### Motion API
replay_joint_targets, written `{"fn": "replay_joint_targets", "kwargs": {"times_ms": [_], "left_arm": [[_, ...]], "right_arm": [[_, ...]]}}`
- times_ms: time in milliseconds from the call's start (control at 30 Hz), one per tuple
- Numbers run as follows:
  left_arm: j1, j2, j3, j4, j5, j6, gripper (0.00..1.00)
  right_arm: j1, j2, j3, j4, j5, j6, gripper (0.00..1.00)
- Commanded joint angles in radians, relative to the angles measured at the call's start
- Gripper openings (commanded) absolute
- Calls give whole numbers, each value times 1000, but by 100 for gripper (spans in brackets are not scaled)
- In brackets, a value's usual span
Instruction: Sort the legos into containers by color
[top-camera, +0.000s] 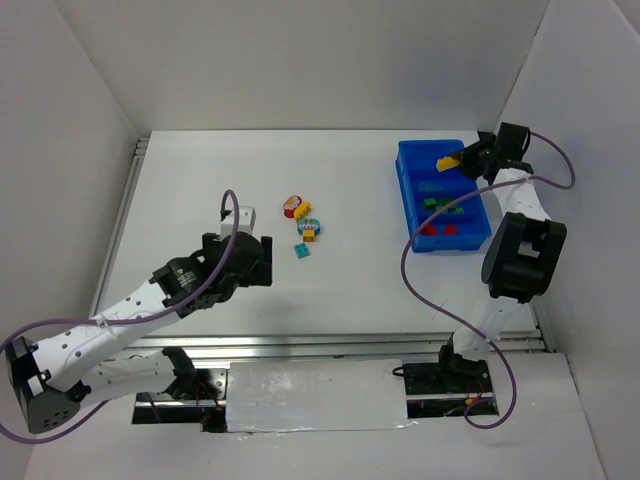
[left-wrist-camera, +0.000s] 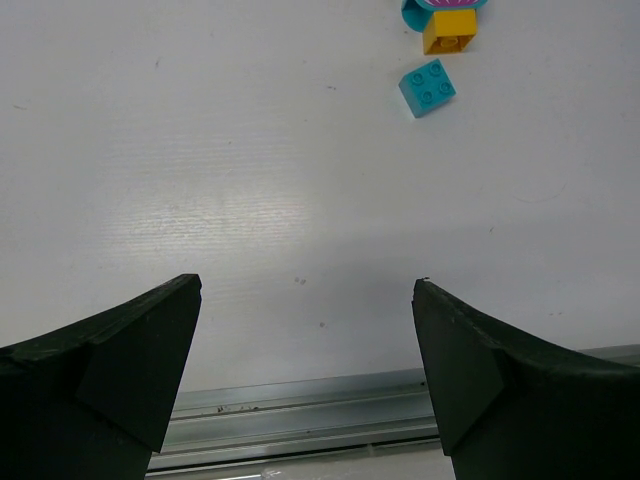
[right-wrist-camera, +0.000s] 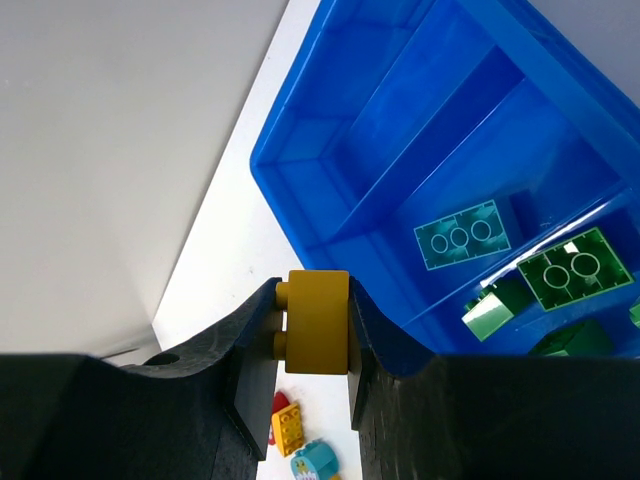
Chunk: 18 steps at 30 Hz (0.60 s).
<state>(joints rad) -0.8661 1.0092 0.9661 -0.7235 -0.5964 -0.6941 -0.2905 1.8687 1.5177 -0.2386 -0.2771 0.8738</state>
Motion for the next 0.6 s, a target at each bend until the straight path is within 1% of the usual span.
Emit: {"fn": "replay_joint_targets", "kwargs": {"times_ms": [0, 167, 367, 400, 567], "left_arm": [[3, 6, 33, 38, -19, -28, 99], [4, 15, 31, 65, -10, -21, 100], [3, 63, 71, 76, -20, -5, 100], [4, 66, 77, 82, -22, 14, 99], [4, 75, 83, 95, -19, 15, 100]], "right_arm": [[-1, -55, -1, 28, -16, -7, 0], [-2, -80, -13, 21, -16, -19, 0], [-1, -103, -33, 28, -13, -18, 0], [-2, -102, -33, 27, -14, -18, 0], [-2, -108, -36, 25, -14, -7, 0]]}}
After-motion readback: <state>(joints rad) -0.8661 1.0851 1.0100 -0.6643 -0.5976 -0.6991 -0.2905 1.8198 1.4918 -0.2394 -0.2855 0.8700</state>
